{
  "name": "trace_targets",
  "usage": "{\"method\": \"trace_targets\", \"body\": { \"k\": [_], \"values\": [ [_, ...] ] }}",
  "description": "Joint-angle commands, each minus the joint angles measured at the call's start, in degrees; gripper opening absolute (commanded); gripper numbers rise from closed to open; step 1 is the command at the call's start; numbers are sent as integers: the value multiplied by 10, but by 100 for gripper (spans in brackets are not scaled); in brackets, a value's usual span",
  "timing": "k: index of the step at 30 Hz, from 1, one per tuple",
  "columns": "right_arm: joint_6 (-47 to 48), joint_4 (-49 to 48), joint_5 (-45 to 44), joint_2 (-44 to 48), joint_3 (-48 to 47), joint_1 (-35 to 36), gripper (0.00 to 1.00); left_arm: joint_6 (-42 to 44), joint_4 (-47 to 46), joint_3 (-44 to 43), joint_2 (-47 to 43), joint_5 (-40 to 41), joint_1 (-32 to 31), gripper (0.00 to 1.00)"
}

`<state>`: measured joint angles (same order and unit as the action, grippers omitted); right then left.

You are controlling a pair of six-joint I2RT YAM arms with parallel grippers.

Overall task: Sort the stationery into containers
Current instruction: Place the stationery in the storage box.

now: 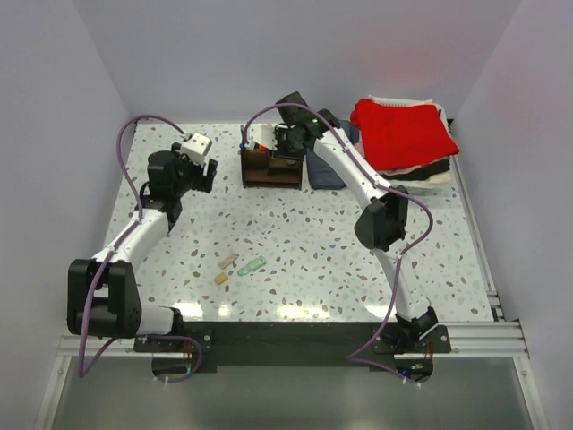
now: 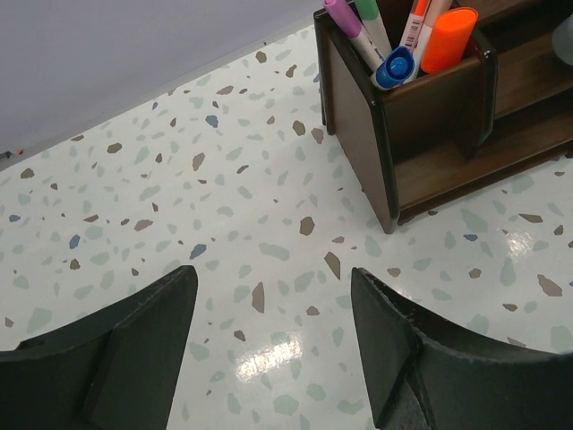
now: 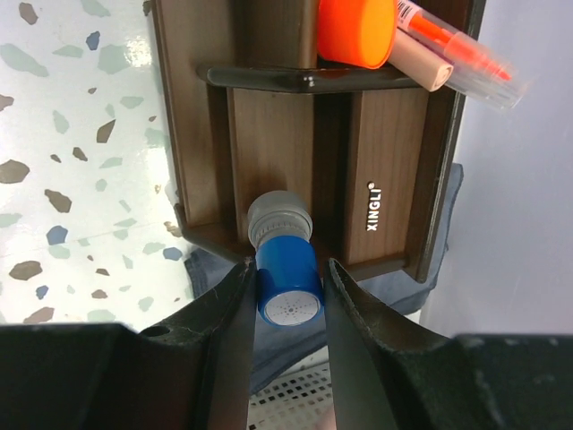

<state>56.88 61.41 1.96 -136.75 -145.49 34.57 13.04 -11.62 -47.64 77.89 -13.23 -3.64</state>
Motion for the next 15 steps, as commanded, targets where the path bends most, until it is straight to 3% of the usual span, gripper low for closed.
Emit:
{"method": "trace_targets", "body": {
  "k": [1,10,15],
  "values": [
    [25,-34,-18,-10,-23,2,0,-13,-39,2,4,-13,10,74],
    [14,-64,-56,-22,-16,3,1,-13,-37,-16,23,-28,18,74],
    [6,-107,-71,-19,-5,3,24,-13,-37,-21,29,-35,21,74]
  ]
}}
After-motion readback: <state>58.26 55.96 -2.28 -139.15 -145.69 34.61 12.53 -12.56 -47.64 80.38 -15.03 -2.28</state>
